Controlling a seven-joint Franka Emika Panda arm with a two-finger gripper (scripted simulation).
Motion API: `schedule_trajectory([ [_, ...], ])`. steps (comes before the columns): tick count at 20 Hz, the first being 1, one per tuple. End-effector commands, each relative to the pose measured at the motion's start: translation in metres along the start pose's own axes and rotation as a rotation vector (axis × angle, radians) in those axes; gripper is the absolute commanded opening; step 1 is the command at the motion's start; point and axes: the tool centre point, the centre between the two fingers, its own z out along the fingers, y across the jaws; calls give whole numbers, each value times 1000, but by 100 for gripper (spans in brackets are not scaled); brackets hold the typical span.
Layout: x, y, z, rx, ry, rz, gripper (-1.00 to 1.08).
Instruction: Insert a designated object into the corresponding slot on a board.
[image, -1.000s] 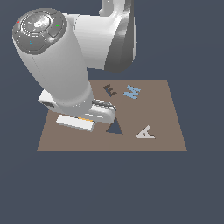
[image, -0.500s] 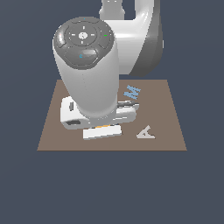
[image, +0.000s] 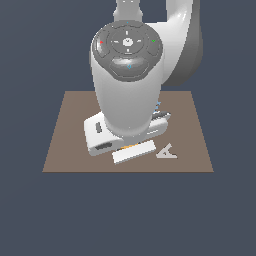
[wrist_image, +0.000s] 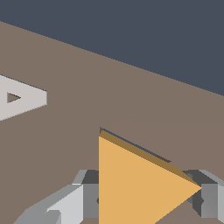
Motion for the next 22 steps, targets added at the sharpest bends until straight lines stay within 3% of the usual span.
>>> schedule_trajectory([
  [1, 1, -2, 0, 0, 0, -16, -100],
  [12, 0, -2, 10, 0, 0, -13, -100],
  [13, 0, -2, 10, 0, 0, -13, 100],
  [22, 0, -2, 10, 0, 0, -13, 100],
])
